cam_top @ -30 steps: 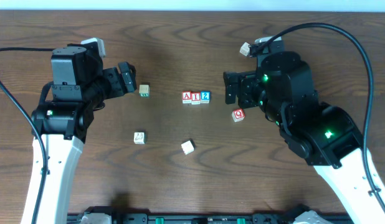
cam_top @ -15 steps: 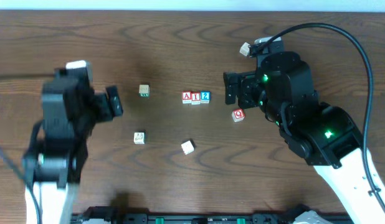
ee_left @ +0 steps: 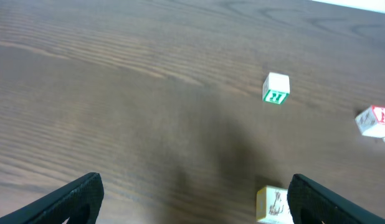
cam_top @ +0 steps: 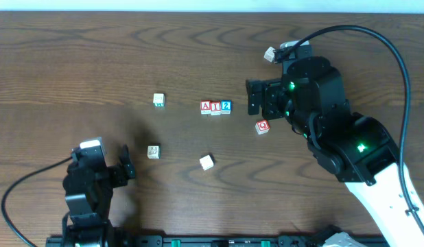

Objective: Spell out Ai2

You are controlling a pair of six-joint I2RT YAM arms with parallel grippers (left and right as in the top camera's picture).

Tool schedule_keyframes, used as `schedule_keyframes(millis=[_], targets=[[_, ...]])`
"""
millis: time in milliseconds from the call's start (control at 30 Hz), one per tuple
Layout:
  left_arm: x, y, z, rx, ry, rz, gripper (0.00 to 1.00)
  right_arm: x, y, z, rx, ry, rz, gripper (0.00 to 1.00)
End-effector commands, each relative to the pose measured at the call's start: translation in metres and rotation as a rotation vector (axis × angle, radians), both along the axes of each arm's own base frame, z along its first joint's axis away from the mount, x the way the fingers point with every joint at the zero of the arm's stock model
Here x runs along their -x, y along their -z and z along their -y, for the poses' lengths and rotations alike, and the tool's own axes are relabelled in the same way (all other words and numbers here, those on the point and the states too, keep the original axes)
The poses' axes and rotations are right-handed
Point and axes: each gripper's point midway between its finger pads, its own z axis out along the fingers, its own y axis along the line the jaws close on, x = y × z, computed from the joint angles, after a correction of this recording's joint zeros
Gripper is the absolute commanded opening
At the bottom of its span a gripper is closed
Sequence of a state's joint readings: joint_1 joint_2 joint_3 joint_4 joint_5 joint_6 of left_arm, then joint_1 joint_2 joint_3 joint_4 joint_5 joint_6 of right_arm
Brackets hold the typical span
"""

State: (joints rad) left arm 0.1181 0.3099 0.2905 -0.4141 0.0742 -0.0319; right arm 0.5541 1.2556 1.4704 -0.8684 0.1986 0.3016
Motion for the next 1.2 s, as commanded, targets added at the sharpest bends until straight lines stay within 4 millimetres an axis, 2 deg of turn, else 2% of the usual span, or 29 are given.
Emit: schedule_keyframes(millis=[0, 233, 533, 667, 800, 1167], targets=[[0.004, 0.011, 0.000, -0.010, 0.008, 0.017, 0.95, -0.001, 0.000, 0.000, 0.010, -0.003, 0.003, 0.99], [0.008, 0.036, 0.006, -0.006, 0.029, 0.034, 0.96, -0.001, 0.000, 0.000, 0.010, -0.003, 0.003, 0.99], [0.006, 0.023, 0.017, -0.082, 0.111, 0.103, 0.95, -0.001, 0.000, 0.000, 0.010, -0.003, 0.003, 0.99], [0.006, 0.015, 0.027, -0.094, 0.161, 0.142, 0.96, -0.001, 0.000, 0.000, 0.011, -0.003, 0.003, 0.99], [0.006, 0.015, 0.036, -0.091, 0.205, 0.142, 0.96, -0.001, 0.000, 0.000, 0.010, -0.003, 0.003, 1.00], [0.006, 0.016, 0.036, -0.091, 0.206, 0.141, 0.95, -0.001, 0.000, 0.000, 0.010, -0.003, 0.003, 0.99]])
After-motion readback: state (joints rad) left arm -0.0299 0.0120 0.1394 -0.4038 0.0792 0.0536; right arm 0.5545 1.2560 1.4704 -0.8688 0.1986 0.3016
